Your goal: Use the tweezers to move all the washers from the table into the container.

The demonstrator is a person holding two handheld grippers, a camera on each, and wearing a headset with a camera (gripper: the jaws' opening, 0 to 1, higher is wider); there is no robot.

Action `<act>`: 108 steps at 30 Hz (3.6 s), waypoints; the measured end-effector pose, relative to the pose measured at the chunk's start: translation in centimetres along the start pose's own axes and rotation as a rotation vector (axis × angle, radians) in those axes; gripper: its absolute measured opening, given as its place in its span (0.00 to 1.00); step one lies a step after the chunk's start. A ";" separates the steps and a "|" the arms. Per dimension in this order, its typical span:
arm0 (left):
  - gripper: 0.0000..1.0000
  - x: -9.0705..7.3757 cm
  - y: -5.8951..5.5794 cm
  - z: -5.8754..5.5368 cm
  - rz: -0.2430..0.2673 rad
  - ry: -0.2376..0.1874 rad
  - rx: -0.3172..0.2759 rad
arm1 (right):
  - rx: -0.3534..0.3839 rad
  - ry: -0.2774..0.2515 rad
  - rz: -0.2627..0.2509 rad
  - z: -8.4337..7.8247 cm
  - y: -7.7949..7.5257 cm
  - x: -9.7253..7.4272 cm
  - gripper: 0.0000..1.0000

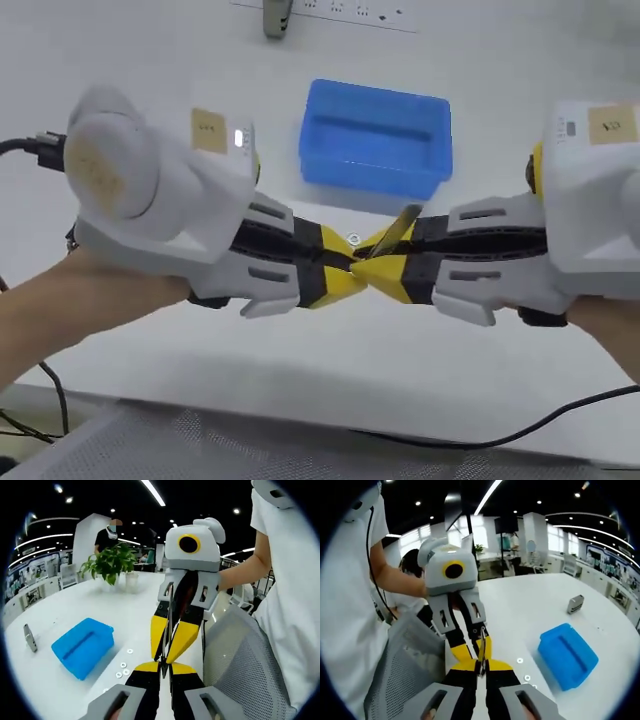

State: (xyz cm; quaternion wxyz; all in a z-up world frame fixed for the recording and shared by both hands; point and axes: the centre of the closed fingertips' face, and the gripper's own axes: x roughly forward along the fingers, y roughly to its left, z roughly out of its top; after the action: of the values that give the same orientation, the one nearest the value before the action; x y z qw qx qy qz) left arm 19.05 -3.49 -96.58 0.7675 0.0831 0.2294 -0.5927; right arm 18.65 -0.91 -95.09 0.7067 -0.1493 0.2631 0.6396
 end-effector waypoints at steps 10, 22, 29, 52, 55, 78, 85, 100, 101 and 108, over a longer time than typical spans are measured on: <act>0.15 -2.3 2.4 -1.8 0.251 -0.021 -0.178 | 0.046 -0.060 -0.088 0.9 -3.0 0.6 0.01; 0.60 -7.0 0.9 -4.9 0.562 -0.040 -0.434 | 0.047 -0.032 -0.166 0.2 -5.8 2.9 0.02; 0.76 -9.8 1.7 -7.6 0.782 0.061 -0.375 | 0.038 0.026 -0.187 -1.2 -7.6 4.4 0.02; 0.99 -9.6 2.7 -8.2 0.842 0.051 -0.360 | 0.073 0.020 -0.212 -1.6 -10.1 7.9 0.03; 0.99 -9.6 2.7 -8.3 0.843 0.058 -0.349 | 0.076 0.020 -0.213 -1.6 -10.2 8.2 0.03; 0.98 -9.8 2.9 -9.4 0.866 0.123 -0.344 | 0.077 0.032 -0.221 -2.2 -10.6 9.0 0.02; 0.98 -10.1 3.0 -9.3 0.884 0.132 -0.319 | 0.124 0.037 -0.225 -2.1 -10.5 8.9 0.01; 0.99 -10.1 2.8 -9.0 0.883 0.124 -0.294 | 0.160 -0.058 -0.228 1.9 -9.4 5.6 0.01; 0.99 -10.2 2.9 -8.9 0.890 0.125 -0.288 | 0.164 -0.063 -0.232 2.2 -9.5 5.4 0.01; 0.97 -10.2 2.9 -9.0 0.899 0.136 -0.275 | 0.140 -0.060 -0.281 3.2 -10.4 4.0 0.01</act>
State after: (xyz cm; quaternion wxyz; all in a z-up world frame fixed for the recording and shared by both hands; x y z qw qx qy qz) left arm 17.57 9.87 -100.33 0.9351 0.1104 0.2968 -0.1589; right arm 29.59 2.73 -95.97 0.8054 -0.1158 0.2624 0.5187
